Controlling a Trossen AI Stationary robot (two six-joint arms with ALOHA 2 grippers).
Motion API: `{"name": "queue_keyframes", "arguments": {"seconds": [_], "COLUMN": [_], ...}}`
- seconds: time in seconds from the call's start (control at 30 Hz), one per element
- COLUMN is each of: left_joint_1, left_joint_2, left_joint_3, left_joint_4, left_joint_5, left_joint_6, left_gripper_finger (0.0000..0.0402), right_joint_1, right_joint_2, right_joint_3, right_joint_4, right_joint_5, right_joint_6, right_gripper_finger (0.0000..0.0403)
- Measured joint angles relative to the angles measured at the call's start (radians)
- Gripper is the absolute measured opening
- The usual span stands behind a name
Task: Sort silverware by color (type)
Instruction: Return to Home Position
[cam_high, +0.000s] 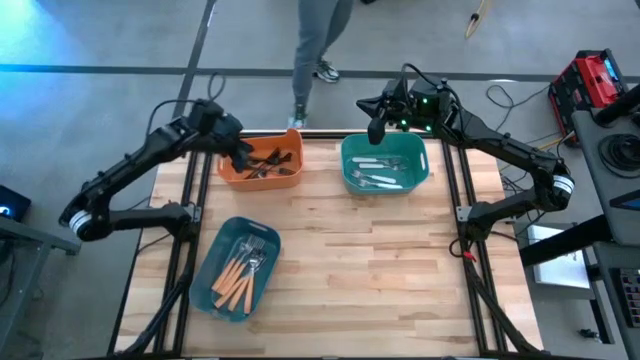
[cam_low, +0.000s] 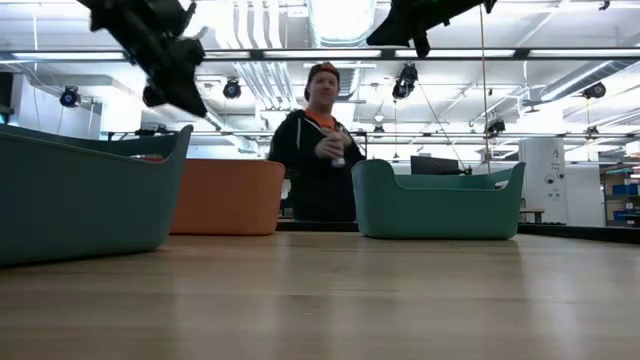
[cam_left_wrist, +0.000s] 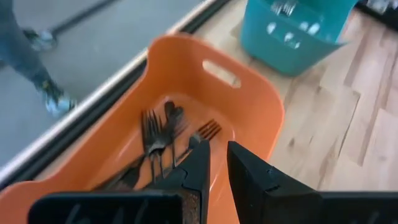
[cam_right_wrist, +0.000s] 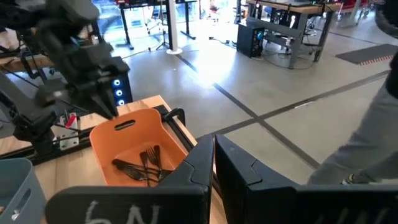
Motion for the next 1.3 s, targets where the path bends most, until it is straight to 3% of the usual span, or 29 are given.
{"name": "queue_keyframes", "arguments": {"seconds": [0.27, 0.4, 0.57, 0.73, 0.9, 1.3], "left_joint_1": [0.0, 0.0, -0.024, -0.043, -0.044, -0.047], "left_joint_2": [0.183, 0.26, 0.373, 0.502, 0.602, 0.678], "left_joint_3": [0.0, 0.011, 0.126, 0.26, 0.326, 0.325], "left_joint_4": [-0.001, -0.015, -0.06, -0.167, -0.256, -0.267], "left_joint_5": [-0.012, -0.013, -0.015, -0.023, -0.106, -0.175], "left_joint_6": [-0.031, -0.159, -0.303, -0.282, -0.221, -0.181], "left_gripper_finger": [0.0038, 0.0038, 0.0038, 0.0038, 0.0038, 0.0038], "right_joint_1": [0.0, 0.0, -0.001, -0.001, 0.0, -0.001], "right_joint_2": [0.0, 0.0, 0.0, 0.013, 0.025, 0.026], "right_joint_3": [0.0, 0.0, 0.0, 0.0, 0.0, 0.0], "right_joint_4": [-0.001, -0.011, -0.027, -0.031, -0.068, -0.083], "right_joint_5": [0.001, 0.008, 0.011, 0.011, 0.011, 0.011], "right_joint_6": [-0.001, -0.009, -0.014, -0.018, -0.018, -0.028], "right_gripper_finger": [0.0009, 0.0009, 0.0009, 0.0009, 0.0009, 0.0009]}}
